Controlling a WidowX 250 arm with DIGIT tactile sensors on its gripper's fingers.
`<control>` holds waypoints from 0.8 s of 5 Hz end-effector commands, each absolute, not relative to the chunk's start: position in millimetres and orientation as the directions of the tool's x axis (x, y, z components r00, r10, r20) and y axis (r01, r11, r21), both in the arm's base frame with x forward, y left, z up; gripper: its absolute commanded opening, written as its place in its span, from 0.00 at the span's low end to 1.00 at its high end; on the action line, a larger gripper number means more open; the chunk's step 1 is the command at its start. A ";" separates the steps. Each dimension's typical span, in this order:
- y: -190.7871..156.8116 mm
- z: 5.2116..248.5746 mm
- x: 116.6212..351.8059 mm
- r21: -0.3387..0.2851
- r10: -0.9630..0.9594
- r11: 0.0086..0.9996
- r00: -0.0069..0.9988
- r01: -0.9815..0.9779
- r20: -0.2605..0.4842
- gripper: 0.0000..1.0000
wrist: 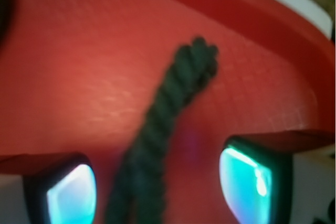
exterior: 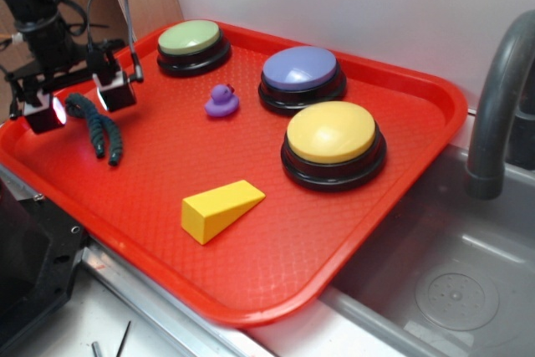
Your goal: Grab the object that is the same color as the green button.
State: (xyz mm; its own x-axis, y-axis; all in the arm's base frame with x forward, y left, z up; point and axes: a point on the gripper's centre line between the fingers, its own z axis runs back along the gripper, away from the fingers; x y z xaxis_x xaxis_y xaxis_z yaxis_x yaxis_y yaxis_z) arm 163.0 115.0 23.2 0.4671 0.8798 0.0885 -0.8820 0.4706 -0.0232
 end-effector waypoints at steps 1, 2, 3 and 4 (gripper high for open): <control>114.0 16.8 172.6 0.037 0.889 0.445 0.446 -0.895 0.104 1.00; 114.8 12.0 169.0 0.026 0.893 0.441 0.442 -0.897 0.084 1.00; 115.0 7.3 154.8 -0.027 0.920 0.384 0.380 -0.923 0.101 0.00; 114.9 10.1 151.4 -0.071 0.909 0.415 0.410 -0.907 0.076 0.00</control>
